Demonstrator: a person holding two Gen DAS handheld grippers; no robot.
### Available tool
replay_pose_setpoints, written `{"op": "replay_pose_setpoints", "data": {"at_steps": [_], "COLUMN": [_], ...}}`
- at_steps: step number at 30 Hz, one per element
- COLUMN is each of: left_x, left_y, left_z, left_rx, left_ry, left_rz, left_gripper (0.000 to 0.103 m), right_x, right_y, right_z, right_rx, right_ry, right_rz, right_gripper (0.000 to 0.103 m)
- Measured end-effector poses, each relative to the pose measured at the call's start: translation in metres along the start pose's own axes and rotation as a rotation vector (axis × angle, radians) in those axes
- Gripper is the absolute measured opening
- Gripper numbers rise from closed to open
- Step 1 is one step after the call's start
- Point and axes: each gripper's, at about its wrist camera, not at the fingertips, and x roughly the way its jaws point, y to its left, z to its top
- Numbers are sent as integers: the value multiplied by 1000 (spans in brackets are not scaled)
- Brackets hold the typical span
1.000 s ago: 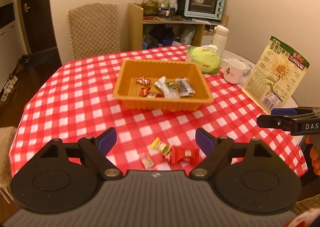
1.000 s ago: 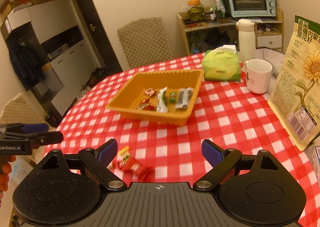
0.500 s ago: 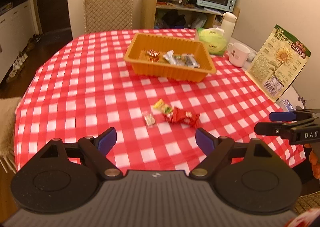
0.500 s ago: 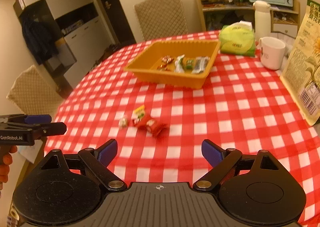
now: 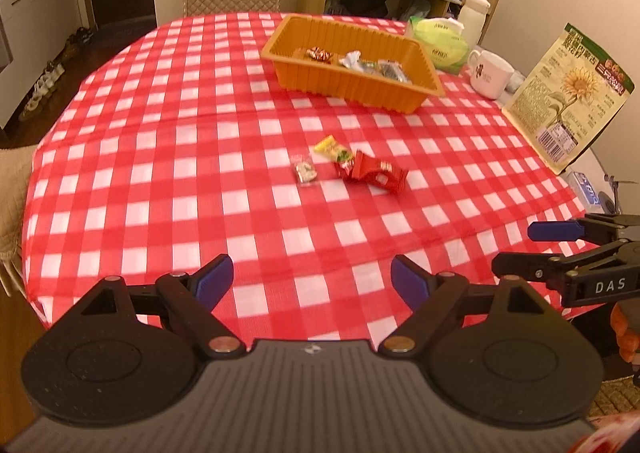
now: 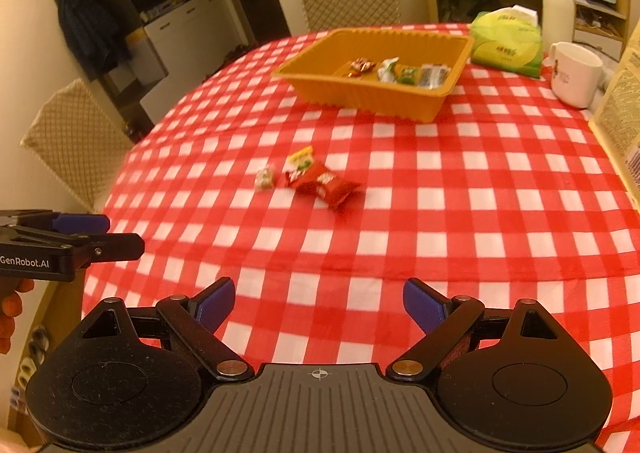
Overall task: Organize snacks
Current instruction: 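Move both open grippers away from the tray toward the remaining snacks, then lower both open grippers toward the red pack and small clear candy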
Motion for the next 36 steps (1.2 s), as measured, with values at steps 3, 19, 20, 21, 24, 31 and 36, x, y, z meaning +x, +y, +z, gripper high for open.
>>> {"op": "replay_pose_setpoints", "data": {"at_steps": [3, 19, 20, 21, 24, 31, 36], "left_x": [2, 14, 15, 17, 21, 37, 52], "left_y": [1, 13, 14, 15, 18, 28, 32], "left_z": [-4, -2, -1, -1, 2, 12, 22], "left_rx": [-6, -32, -33, -35, -39, -43, -38], "left_ry": [10, 33, 33, 34, 35, 36, 43], "left_rz": [2, 24, 26, 27, 32, 43, 44], "left_gripper": [85, 85, 85, 85, 84, 84, 83], "right_x": [5, 28, 30, 32, 39, 59, 72], "right_y": [2, 13, 13, 13, 13, 1, -9], "right_z": [-3, -3, -2, -1, 2, 14, 26], "right_rx": [-7, -67, -69, -72, -82, -95, -133], "right_ry": [19, 69, 69, 69, 71, 55, 25], "right_rz": [2, 30, 29, 29, 24, -10, -34], "right_gripper": [91, 91, 91, 91, 91, 90, 89]}}
